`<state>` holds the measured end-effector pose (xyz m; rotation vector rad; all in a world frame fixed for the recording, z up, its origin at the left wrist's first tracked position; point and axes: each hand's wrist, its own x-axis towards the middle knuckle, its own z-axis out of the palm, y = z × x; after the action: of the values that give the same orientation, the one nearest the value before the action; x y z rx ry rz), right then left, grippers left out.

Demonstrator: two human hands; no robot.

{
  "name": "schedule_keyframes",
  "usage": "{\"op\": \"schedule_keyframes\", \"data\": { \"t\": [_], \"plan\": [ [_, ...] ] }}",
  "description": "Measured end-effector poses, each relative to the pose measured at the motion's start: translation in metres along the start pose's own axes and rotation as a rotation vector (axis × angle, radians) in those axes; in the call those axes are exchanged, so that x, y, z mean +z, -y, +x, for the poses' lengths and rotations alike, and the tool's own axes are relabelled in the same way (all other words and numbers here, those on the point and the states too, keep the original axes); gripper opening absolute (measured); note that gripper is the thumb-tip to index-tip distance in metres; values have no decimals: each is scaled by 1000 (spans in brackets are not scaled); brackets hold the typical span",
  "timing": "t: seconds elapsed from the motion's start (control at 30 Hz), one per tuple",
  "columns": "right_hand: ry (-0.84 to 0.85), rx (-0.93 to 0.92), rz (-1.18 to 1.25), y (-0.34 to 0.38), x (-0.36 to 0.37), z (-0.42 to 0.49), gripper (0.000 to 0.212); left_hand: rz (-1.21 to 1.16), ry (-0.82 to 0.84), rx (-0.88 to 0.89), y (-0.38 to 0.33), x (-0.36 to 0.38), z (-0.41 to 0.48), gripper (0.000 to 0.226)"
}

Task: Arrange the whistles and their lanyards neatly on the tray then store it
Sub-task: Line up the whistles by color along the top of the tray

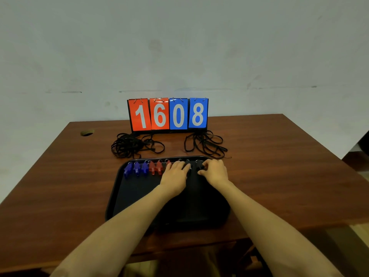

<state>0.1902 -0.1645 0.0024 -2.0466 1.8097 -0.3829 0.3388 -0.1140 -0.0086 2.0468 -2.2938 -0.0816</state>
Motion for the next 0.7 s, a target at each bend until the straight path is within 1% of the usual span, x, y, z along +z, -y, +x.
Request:
{"op": "schedule_keyframes", "data": {
  "t": [0.17, 0.3, 0.5, 0.7],
  "plan": [
    [-17, -19, -85, 1, 8, 7, 40, 25, 42, 11, -5, 5, 6, 53],
    [-13, -32, -94, 3, 11, 12, 41, 10, 26, 25, -6, 6, 7, 51],
    [-33, -48, -141, 4, 12, 11, 43, -10, 34, 23, -6, 4, 5, 55],
    [-18, -55, -156, 3, 8, 9, 43, -33, 54, 17, -8, 1, 4, 58]
  ]
}}
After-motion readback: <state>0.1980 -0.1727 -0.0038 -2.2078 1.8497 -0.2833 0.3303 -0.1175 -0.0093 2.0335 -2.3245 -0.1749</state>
